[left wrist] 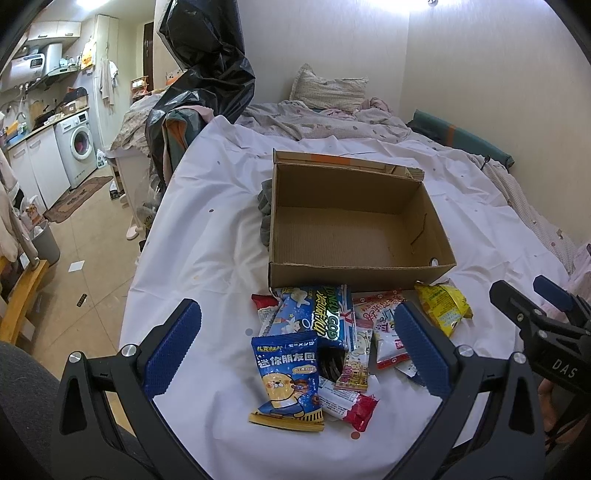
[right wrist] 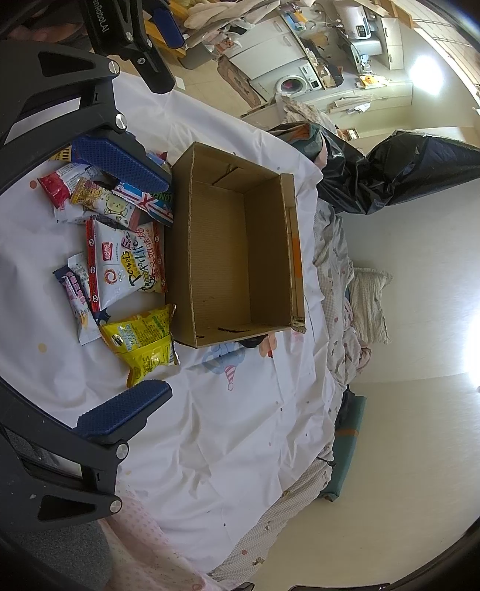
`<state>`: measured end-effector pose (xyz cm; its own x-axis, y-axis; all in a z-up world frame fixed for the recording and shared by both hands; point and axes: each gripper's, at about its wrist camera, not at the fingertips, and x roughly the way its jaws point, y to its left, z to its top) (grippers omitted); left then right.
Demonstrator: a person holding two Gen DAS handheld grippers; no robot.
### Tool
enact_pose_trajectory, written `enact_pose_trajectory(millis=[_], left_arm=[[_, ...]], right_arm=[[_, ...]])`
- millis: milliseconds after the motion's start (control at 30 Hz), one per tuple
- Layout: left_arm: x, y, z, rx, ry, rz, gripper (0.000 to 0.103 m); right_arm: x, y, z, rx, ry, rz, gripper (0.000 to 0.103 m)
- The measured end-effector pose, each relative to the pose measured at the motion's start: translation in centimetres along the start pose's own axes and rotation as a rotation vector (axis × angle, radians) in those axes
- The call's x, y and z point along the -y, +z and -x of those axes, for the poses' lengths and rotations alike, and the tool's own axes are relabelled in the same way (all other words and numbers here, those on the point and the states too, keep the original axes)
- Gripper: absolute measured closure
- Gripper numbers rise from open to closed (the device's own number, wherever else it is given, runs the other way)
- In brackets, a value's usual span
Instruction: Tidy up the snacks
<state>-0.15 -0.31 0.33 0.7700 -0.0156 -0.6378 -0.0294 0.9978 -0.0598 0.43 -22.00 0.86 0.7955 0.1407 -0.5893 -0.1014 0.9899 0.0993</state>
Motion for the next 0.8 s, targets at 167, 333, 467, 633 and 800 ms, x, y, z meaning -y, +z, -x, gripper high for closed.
enact_pose_trajectory(millis=[167,333,467,633,800], left_arm=[[-0.02,0.02,-0.01,0.0,0.0,-0.001,0.0],[-0.03,0.05,-0.03,0.001,0.0,-0.002,0.0],[-0.02,0.05,-0.07,-0.001,-0.001,-0.001,0.0],[-0.02,0.07,-0.09,0.001,-0.002,-0.001,0.0],[-0.05,0.07,-0.08,0.001,-0.003,-0.001,0.0]], right_arm=[[-0.02,0.0,0.01,0.0,-0.001,0.001,0.0],[-0.02,0.02,0.0,0.0,-0.001,0.001,0.0],[-0.1,-0.03,0.01,0.003,-0.002,0.006,0.0],[-0.11,0.0,0.04,0.004,-0.001,0.009,0.0],[-0.21,0.02,0.1,0.006,0.002,0.018,0.0]])
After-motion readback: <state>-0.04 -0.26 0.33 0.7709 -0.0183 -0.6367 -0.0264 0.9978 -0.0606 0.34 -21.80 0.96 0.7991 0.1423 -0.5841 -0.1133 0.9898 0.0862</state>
